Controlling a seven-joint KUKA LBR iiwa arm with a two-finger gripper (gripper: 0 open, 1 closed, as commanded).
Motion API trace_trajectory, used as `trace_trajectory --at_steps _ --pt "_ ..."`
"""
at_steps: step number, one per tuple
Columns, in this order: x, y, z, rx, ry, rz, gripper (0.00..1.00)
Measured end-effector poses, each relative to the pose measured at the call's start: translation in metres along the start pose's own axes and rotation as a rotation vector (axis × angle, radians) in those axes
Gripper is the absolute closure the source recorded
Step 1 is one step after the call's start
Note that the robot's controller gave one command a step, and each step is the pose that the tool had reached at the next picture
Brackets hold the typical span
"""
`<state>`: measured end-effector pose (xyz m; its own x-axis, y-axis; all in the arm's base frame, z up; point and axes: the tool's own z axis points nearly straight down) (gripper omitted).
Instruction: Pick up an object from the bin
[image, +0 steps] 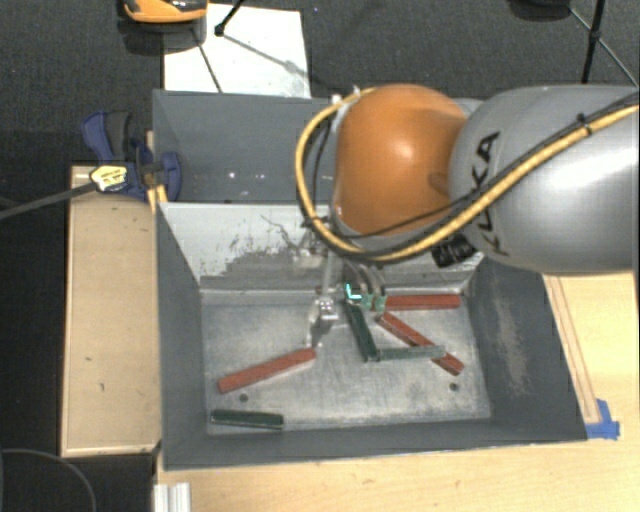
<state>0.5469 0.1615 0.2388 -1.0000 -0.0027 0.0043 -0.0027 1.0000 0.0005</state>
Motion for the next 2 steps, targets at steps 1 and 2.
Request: trace_trajectory --at_steps 1,2 --pt "-0.002 -0.001 -0.004 -0.001 -0.007 0.004 0.00" --pt "-0.007 -0.001 0.046 -0.001 -0.010 -0.101 0.00"
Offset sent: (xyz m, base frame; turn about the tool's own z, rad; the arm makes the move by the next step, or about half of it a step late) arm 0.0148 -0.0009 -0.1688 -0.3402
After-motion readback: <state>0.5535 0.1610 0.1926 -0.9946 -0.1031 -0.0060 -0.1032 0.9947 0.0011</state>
